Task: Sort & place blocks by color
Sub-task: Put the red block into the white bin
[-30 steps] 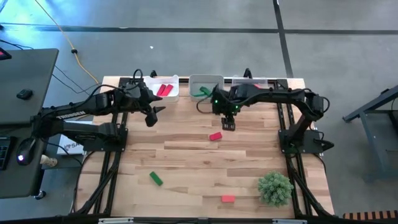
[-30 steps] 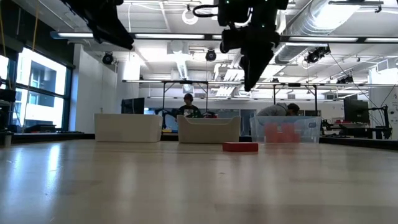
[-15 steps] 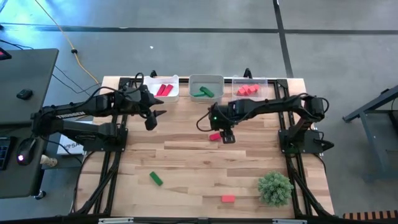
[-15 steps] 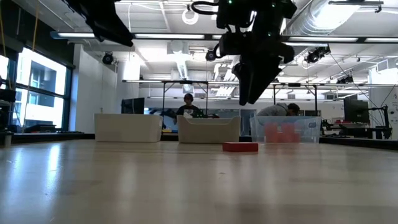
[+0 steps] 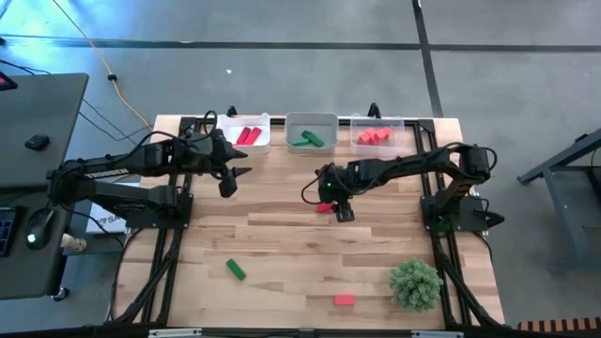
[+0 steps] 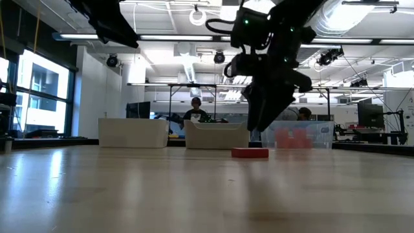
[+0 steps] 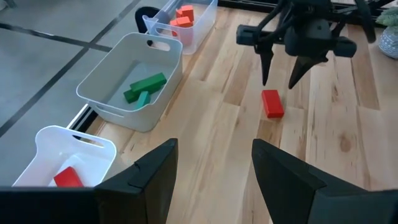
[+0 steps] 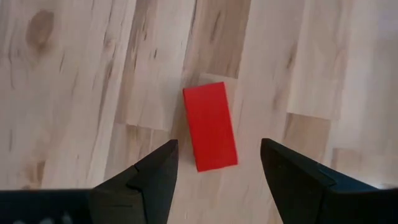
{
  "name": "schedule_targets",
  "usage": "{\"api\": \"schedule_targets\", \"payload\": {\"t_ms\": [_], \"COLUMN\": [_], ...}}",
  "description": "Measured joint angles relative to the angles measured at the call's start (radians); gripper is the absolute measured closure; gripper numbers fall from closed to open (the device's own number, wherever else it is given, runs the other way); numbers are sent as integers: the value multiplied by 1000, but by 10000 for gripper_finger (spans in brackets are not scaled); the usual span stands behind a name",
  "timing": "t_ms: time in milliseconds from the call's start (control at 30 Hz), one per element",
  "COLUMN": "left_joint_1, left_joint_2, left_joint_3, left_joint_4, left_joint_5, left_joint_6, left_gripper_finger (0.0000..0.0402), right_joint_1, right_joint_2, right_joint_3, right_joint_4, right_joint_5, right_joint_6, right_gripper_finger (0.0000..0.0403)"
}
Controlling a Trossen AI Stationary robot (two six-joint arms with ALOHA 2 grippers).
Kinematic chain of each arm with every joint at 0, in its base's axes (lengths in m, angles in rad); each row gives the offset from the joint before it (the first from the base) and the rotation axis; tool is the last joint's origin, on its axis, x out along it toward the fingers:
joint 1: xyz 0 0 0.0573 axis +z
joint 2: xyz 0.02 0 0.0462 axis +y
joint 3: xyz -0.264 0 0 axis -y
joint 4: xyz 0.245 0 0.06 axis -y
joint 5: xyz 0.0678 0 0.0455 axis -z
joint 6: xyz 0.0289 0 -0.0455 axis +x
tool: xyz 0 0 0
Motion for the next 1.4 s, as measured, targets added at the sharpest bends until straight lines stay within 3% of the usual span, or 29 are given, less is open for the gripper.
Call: {"api": "schedule_targets", "payload": {"t_ms": [367, 800, 933, 1167, 1400], "left_joint_1": [0, 0, 0, 0, 0], "left_joint_2": [0, 4, 4, 4, 4], "left_joint_3": [0, 0, 0, 0, 0], "left_joint_4": [0, 0, 0, 0, 0], "left_joint_5": [0, 0, 0, -1, -1], "left_joint_6": [1, 1, 1, -23, -221], "left_gripper_finger": [206, 206, 206, 206, 206], "right_joint_1": [-7, -23, -23, -23, -8], "right_joint_2": [0, 74, 76, 76, 84], "right_joint_3": [-134, -140, -139, -136, -96], "right_joint_4": [205, 231, 229, 229, 207], "right_joint_5": [13, -20, -26, -24, -24], "right_joint_6": [-10, 13, 35, 114, 215], "right_gripper_finger": [185, 186, 209, 293, 293]}}
